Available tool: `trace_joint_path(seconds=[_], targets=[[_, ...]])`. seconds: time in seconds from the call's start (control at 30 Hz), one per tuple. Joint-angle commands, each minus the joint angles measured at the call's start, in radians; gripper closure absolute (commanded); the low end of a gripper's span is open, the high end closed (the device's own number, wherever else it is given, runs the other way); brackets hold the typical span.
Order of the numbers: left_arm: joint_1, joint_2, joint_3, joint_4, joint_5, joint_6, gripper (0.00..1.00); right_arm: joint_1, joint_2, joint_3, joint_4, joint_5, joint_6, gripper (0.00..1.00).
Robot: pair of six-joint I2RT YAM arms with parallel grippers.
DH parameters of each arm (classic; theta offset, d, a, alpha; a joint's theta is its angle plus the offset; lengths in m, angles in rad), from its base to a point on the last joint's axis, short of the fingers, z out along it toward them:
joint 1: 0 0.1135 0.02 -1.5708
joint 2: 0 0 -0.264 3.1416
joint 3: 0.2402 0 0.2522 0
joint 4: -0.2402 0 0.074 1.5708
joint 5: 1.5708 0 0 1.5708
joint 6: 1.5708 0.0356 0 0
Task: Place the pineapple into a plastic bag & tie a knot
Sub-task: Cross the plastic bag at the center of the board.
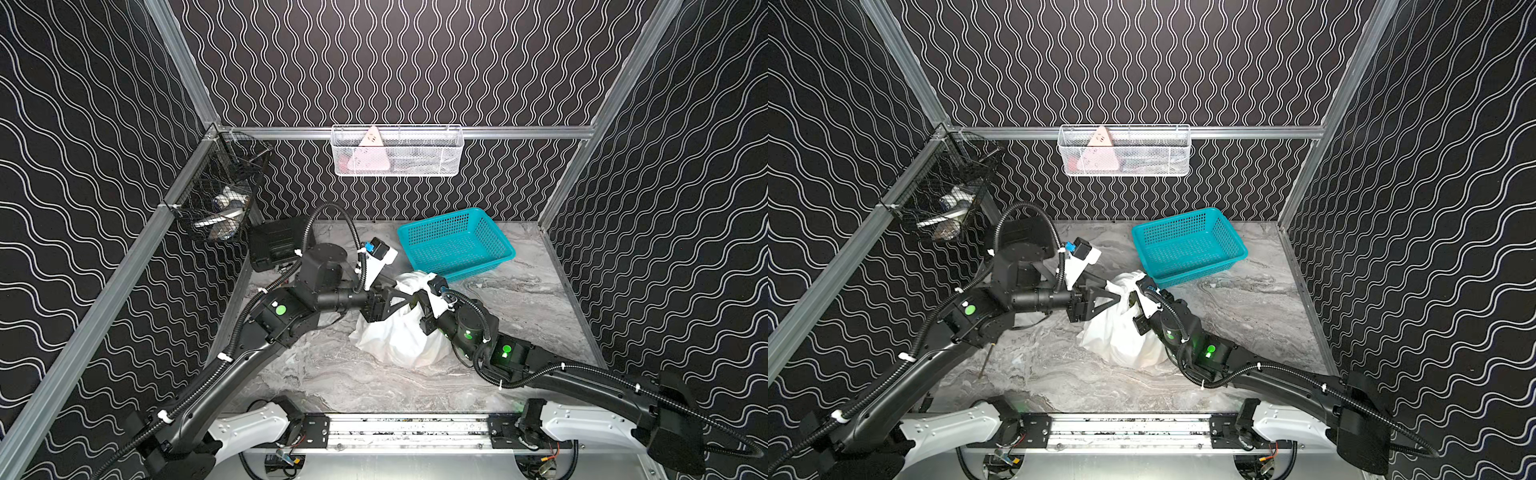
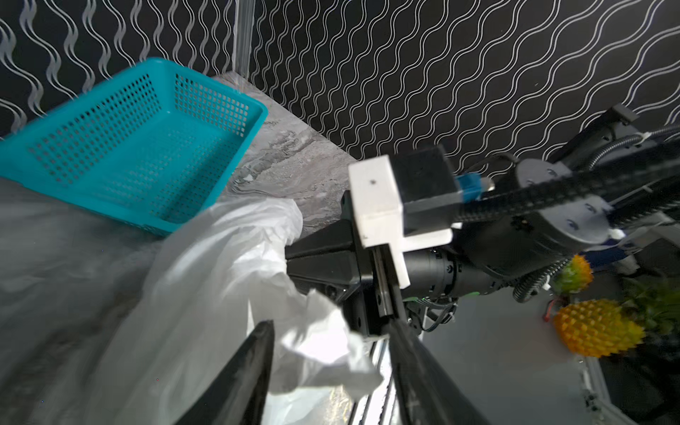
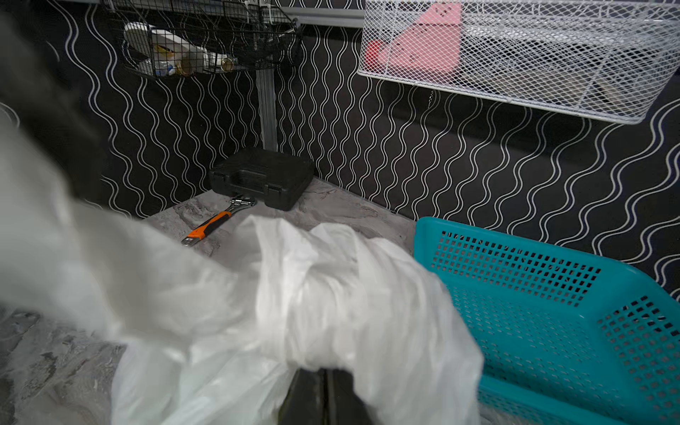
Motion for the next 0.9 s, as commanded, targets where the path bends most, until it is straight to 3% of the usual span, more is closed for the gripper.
trace_joint_path(seconds=[0.0,0.1,0.23,0.37,0.67,0.7,0.8,0.87], targets=[[0.004,0.064,0.147,-0.186,-0.136,0.151,0.42,0.0,-0.005,0.001,0.046,-0.017,-0.004,1.0],[0.004,0.186,0.304,-0.307,-0.155,0.189,0.43,0.0,-0.012,-0.008,0.044,-0.026,0.012,1.0],[0.004,0.291,0.358,-0.385,0.079,0.262,0.34,0.0,-0.011,-0.003,0.014,-0.036,0.025,1.0],[0.004,0.24,0.202,-0.217,0.025,0.259,0.2,0.0,-0.023,0.002,-0.009,-0.065,0.035,1.0],[-0.001,0.308,0.19,-0.177,-0.116,0.262,0.12,0.0,-0.051,-0.003,-0.04,-0.165,0.029,1.0],[-0.001,0.309,0.188,-0.172,-0.117,0.272,0.15,0.0,-0.051,-0.003,-0.041,-0.179,0.03,1.0],[-0.001,0.33,0.206,-0.194,-0.104,0.294,0.44,0.0,-0.04,0.003,-0.049,-0.184,0.033,1.0],[-0.001,0.331,0.209,-0.199,-0.095,0.302,0.53,0.0,-0.036,0.008,-0.06,-0.184,0.034,1.0]])
